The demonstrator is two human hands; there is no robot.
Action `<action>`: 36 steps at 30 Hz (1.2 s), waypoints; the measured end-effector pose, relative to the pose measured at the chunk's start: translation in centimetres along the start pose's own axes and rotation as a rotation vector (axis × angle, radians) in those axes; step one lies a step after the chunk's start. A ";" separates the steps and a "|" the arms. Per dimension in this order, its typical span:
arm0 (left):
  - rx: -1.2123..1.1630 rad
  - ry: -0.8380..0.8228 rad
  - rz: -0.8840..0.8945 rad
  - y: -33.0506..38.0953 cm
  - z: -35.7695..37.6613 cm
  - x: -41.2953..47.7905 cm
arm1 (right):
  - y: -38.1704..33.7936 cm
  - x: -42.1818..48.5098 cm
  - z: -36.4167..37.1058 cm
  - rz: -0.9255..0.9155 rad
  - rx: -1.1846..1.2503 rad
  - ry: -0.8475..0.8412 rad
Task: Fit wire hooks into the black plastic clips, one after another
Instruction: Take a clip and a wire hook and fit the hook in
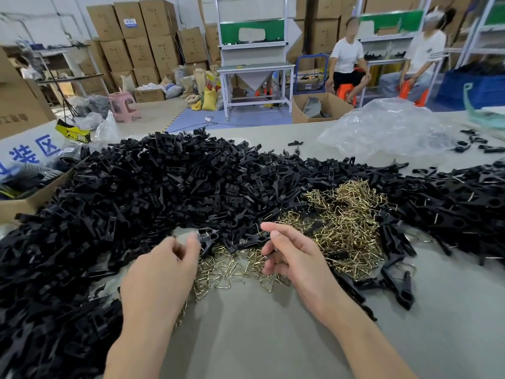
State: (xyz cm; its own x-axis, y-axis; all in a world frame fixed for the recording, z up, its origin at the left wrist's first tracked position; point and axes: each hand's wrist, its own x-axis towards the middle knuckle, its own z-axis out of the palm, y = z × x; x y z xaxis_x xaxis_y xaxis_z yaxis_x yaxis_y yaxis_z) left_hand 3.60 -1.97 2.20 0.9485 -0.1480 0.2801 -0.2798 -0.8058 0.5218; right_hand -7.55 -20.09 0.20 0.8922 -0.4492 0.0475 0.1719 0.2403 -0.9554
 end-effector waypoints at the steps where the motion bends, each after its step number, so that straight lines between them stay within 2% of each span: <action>1: 0.092 -0.060 0.022 -0.1 0.1 -0.1 | 0.0 0.0 0.0 0.000 0.000 -0.002; 3: 0.201 -0.154 0.068 -0.7 0.2 -0.1 | 0.1 0.1 0.0 0.001 -0.001 -0.002; 6: 0.158 -0.168 0.088 -1.4 0.2 0.1 | 0.2 0.2 0.0 0.009 -0.005 0.003; 12: -0.168 0.022 0.117 -0.5 -0.2 0.1 | 0.0 0.1 0.1 0.013 0.005 0.010; 15: -0.431 0.034 0.033 0.4 -0.4 0.2 | -0.1 0.1 0.1 0.011 -0.002 0.009; 17: -0.792 -0.105 -0.041 1.5 -0.4 -0.1 | -0.3 -0.1 0.2 -0.007 -0.026 -0.003; 19: -1.145 -0.378 -0.114 2.9 -0.2 -0.8 | -0.6 -0.3 0.5 -0.047 -0.085 -0.050; 21: -1.288 -0.587 -0.137 3.9 0.4 -1.7 | -0.6 -0.6 1.0 -0.082 -0.144 -0.140; 24: -1.316 -0.703 -0.177 4.5 1.2 -2.4 | -0.5 -0.9 1.6 -0.096 -0.166 -0.200; 28: -1.327 -0.758 -0.222 5.1 1.2 -2.5 | -0.7 -0.8 1.3 -0.139 -0.110 -0.119; 33: -1.255 -0.639 -0.210 5.3 1.6 -2.7 | -0.5 -0.4 0.9 -0.136 -0.053 -0.043; 36: -1.384 -0.522 -0.256 5.0 1.5 -2.2 | -0.9 0.0 0.8 -0.111 0.129 0.087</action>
State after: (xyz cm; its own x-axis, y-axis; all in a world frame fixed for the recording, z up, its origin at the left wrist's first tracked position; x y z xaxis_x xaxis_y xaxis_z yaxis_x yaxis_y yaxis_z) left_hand 0.37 -6.54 3.02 0.8532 -0.5138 -0.0894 0.2652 0.2798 0.9227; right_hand -7.35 -19.66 1.26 0.8263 -0.5504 0.1195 0.3238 0.2908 -0.9003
